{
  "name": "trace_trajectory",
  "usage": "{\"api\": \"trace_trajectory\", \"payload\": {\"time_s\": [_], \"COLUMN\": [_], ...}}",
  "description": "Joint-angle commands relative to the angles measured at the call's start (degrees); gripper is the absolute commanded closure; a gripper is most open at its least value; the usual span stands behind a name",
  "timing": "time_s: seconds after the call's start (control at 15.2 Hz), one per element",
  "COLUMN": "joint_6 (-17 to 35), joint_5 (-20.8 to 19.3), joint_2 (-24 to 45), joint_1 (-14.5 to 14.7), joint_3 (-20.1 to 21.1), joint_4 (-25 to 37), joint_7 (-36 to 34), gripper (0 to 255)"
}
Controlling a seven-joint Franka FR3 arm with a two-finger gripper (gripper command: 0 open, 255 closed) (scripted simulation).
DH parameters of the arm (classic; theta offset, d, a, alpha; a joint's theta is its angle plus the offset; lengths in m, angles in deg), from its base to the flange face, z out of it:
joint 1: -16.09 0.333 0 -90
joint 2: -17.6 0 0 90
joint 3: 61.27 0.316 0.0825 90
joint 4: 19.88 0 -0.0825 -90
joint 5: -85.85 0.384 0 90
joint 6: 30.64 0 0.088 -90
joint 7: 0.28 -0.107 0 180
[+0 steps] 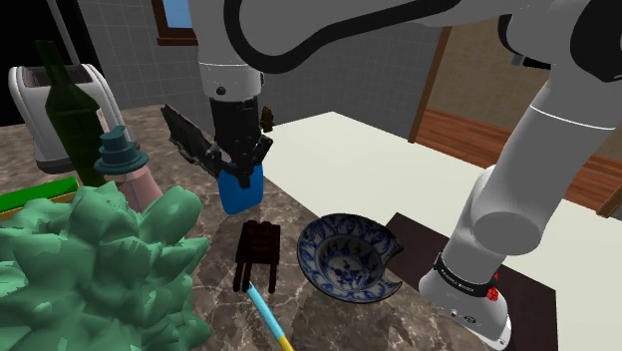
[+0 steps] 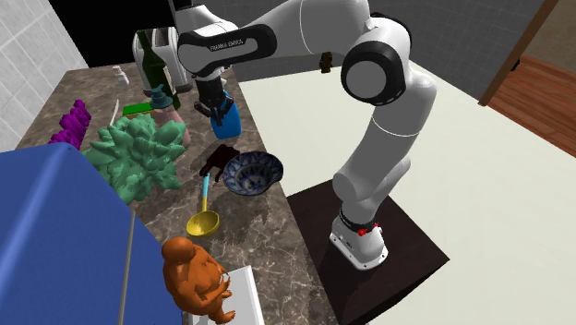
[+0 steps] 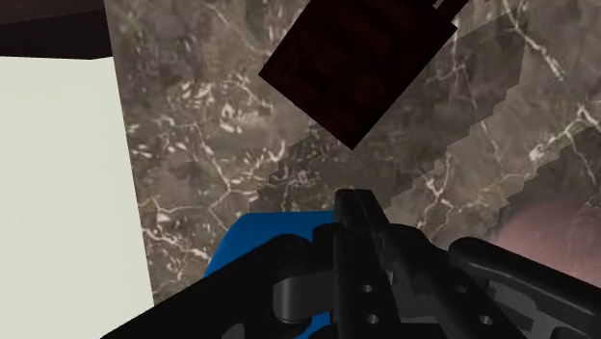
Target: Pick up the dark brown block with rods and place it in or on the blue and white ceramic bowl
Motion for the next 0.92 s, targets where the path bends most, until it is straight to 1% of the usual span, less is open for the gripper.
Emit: {"api": "trace_trajectory", "payload": {"time_s": [0.0,0.07,0.26,0.46,0.59,0.73,0.79,0.86], "joint_6": [0.0,0.0,6.1,11.8,15.3,18.5,19.2,20.0], "joint_5": [0.0,0.0,3.3,5.0,4.8,3.1,2.4,2.1], "joint_2": [0.0,0.0,-5.8,-9.0,-9.5,-8.4,-7.9,-7.4], "joint_1": [0.0,0.0,0.7,1.2,1.0,0.3,0.0,-0.1], "joint_3": [0.0,0.0,1.6,5.2,8.5,12.5,13.7,13.9], "joint_4": [0.0,0.0,-8.4,-14.1,-16.1,-16.9,-16.8,-17.2], "joint_7": [0.0,0.0,-15.8,-33.5,-46.6,-60.7,-64.4,-64.6], "gripper": [255,0,0,0,0,0,0,0]}}
